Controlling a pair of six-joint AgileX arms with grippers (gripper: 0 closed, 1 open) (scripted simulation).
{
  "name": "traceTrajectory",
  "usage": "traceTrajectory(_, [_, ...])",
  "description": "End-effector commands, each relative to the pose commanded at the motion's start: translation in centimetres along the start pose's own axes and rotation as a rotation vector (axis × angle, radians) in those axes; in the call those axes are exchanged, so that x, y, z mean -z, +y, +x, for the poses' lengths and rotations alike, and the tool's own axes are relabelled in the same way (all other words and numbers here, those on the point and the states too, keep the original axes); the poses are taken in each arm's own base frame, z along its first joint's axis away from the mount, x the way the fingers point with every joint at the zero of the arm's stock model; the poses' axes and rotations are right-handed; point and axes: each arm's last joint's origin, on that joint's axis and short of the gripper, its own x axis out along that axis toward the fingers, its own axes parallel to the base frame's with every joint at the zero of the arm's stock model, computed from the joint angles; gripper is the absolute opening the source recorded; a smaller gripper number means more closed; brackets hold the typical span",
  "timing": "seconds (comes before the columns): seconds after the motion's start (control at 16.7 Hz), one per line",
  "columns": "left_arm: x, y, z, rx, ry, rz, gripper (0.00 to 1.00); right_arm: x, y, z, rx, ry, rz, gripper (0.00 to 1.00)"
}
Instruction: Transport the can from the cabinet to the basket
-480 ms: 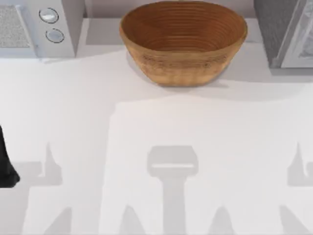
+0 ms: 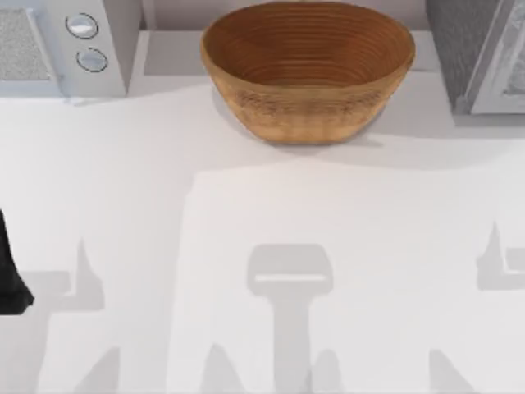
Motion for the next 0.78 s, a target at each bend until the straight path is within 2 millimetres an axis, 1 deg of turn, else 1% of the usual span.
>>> traceTrajectory(0.12, [0.0, 0.0, 0.0, 0.0, 0.0, 0.0, 1.0, -3.9, 0.2, 0.4, 0.0, 0.005, -0.002, 1.0])
traceTrajectory(0.24, [0.0, 0.0, 0.0, 0.0, 0.0, 0.0, 1.0, -8.5, 0.5, 1.2, -0.002, 0.0, -0.003, 1.0])
traceTrajectory(0.36, [0.0, 0.0, 0.0, 0.0, 0.0, 0.0, 1.0, -13.4, 0.9, 2.5, -0.006, -0.011, -0.003, 1.0])
traceTrajectory(0.48, [0.0, 0.0, 0.0, 0.0, 0.0, 0.0, 1.0, -18.0, 1.5, 4.1, -0.009, -0.025, -0.003, 1.0])
traceTrajectory(0.6, [0.0, 0.0, 0.0, 0.0, 0.0, 0.0, 1.0, -22.1, 2.2, 6.0, -0.012, -0.039, -0.002, 1.0])
traceTrajectory(0.72, [0.0, 0.0, 0.0, 0.0, 0.0, 0.0, 1.0, -25.4, 2.9, 7.9, -0.013, -0.05, 0.0, 1.0])
traceTrajectory(0.78, [0.0, 0.0, 0.0, 0.0, 0.0, 0.0, 1.0, -26.7, 3.2, 8.9, -0.013, -0.054, 0.001, 1.0])
